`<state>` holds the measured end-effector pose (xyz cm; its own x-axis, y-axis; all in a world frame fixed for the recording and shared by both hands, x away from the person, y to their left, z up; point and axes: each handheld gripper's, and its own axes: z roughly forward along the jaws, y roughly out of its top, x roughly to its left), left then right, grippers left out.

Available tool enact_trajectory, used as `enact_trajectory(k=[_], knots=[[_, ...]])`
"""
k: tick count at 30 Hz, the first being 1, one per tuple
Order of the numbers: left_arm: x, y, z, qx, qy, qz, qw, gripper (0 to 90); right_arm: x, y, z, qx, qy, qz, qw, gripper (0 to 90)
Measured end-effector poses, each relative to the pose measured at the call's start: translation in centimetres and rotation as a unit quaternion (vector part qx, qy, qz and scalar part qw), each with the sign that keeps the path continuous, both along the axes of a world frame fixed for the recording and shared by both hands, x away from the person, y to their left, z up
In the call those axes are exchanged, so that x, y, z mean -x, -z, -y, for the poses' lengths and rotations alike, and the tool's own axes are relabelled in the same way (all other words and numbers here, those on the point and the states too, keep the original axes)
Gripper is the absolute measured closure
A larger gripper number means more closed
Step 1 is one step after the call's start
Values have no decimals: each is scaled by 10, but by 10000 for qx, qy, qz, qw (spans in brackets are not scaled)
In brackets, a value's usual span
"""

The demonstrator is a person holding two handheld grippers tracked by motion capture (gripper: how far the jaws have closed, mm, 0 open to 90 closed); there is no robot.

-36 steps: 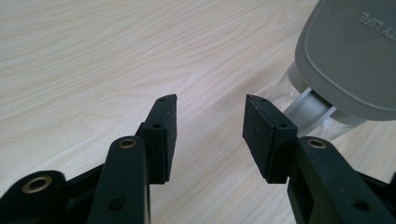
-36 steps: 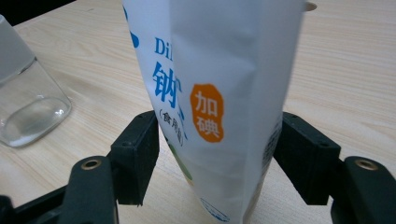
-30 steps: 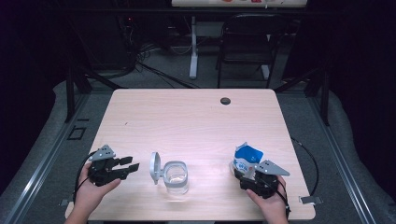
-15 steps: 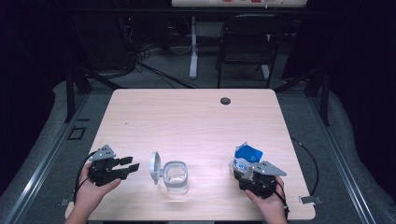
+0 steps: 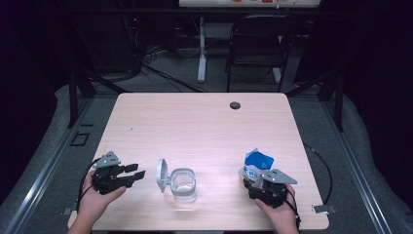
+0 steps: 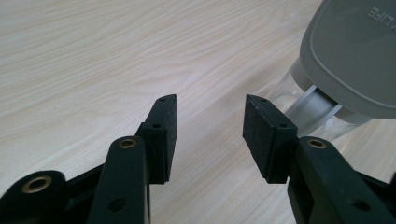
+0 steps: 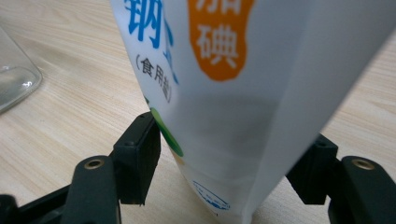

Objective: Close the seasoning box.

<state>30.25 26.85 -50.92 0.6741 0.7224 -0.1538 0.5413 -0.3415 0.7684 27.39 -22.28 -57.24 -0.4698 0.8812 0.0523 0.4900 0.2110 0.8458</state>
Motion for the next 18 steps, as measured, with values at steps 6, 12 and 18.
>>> enact_trajectory(k=[6,12,18], knots=[[0,0,0,-6,1,-3,10000,554,-1,4,0,-1,6,-25,10000,346],[0,0,0,-9,-7,2,10000,554,-1,7,-1,-43,39,29,10000,343],[-1,0,-1,-34,6,-10,10000,554,-2,10,-2,-140,79,74,9998,344]])
